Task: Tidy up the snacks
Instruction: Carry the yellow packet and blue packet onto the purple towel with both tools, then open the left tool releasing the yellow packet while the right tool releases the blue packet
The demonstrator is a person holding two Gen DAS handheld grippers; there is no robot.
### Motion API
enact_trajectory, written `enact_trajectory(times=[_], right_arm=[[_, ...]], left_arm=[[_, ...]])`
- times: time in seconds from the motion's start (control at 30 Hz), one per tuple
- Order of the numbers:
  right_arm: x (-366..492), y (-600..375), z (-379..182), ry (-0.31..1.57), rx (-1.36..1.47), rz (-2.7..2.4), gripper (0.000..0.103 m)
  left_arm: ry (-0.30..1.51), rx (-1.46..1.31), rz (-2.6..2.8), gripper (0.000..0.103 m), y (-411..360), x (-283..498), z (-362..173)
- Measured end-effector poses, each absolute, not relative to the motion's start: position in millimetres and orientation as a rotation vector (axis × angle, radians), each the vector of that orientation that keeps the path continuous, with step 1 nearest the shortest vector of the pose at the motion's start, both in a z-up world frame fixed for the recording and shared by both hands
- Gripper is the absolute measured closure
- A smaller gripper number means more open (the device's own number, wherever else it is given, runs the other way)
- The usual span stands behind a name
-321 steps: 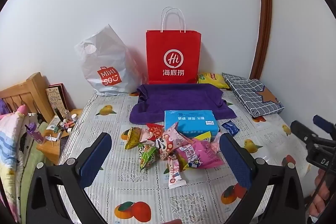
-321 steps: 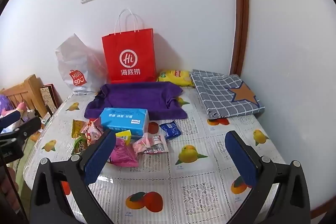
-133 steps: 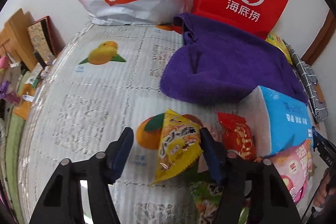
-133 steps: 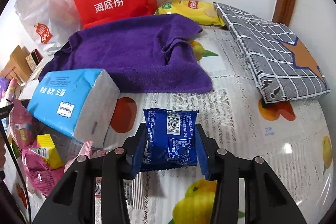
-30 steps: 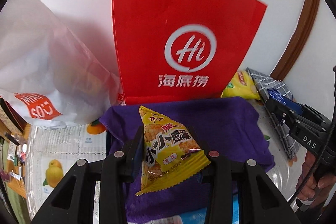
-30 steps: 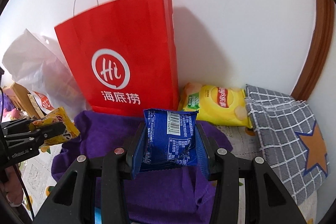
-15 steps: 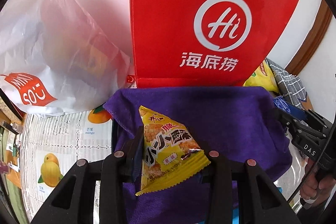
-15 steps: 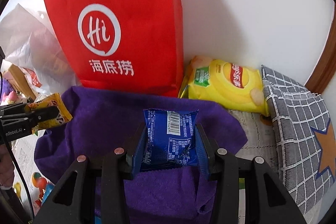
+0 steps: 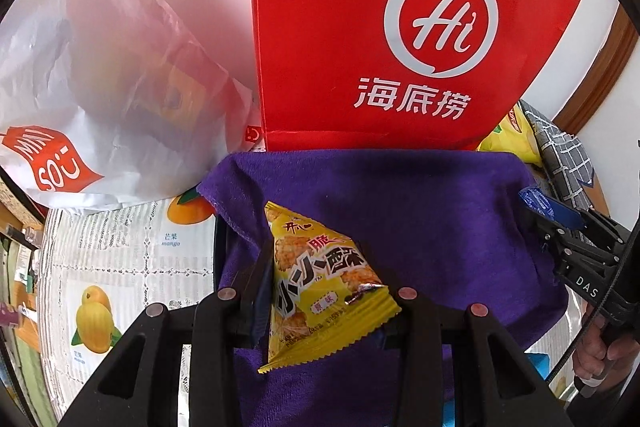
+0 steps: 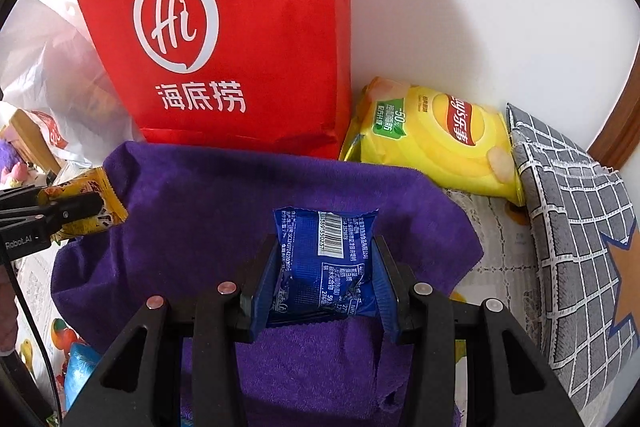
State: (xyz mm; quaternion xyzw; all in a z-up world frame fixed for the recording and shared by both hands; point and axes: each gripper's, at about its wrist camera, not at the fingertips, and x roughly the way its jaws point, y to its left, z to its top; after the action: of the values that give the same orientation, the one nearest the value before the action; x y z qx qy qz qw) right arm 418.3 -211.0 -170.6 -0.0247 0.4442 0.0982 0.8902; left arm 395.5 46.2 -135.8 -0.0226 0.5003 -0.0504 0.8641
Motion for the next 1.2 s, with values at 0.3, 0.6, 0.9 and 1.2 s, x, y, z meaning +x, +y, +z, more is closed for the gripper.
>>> enact_trajectory(times=[0.3,0.6,0.9,1.2], right_arm=[[423,-208,-181,0.957,-0.057,0.206,0.059],[424,-205,-189,0.981,-0.067,0.202,0.059],[425,-201,-193,0.997,-0.076,0.203,0.058],[427,-199,-198,1.017,-0.083,0.205,0.058]], left_arm=[[1.083,-0.028,-0.114,0.066,42,397,-144],[1.109,-0.019,-0.108,0.066,44,399,-150],[1.131,-0.005,-0.109,0.066,37,402,-156],[1.143,0.014,-0.118,0.066,30,403,-160]])
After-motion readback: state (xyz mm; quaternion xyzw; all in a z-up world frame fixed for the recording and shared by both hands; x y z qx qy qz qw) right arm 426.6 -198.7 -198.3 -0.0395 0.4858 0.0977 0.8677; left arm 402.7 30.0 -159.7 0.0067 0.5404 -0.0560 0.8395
